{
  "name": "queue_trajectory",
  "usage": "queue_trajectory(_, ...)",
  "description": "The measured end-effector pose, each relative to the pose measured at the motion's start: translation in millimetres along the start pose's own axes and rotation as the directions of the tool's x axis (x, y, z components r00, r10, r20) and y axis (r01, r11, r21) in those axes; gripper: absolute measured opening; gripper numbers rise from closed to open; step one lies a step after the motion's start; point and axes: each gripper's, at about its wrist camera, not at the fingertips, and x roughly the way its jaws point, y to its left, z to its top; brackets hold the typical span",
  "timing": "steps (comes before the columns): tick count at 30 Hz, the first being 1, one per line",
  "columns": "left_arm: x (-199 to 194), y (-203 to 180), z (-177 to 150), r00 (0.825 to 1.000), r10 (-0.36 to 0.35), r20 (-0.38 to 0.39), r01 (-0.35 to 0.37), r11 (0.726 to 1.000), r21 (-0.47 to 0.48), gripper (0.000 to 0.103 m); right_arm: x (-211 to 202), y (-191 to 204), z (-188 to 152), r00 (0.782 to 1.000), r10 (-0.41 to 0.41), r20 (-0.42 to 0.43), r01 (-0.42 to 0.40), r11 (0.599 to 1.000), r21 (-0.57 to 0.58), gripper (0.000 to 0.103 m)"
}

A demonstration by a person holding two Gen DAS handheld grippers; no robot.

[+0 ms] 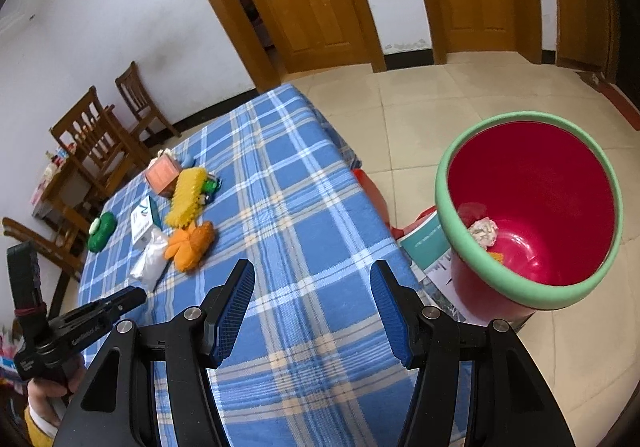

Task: Collect trash
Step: 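Lift the clear plastic bag with left tool while right grasps orange snack bag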

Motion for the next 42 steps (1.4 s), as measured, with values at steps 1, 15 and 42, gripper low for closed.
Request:
queue_trajectory(1, -1.0, 0.1, 0.7, 1.000, 0.015, 0.011, -0.015, 1.000, 0.003, 0.041, 0.6, 0.9, -0.4, 1.000, 0.000, -0.001, 0.000, 1.000, -0.001, 0.062)
queue_trajectory(15, 35.0, -3.6, 23.8, 0.998, 0.053, 0.014, -0.053, 0.999, 0.003, 0.047, 9.9, 4.7, -2.2, 1.000, 0.004, -0.027, -0.004, 1.000, -0.003, 0.062)
queue_trajectory(42, -5.4, 50.8, -0.8, 0.990, 0.089, 0.109, -0.063, 0.973, -0.221, 0.030, 87.7, 91.4, 8.9, 0.982, 0.104, -0.159, -0.124, 0.985, -0.121, 0.062)
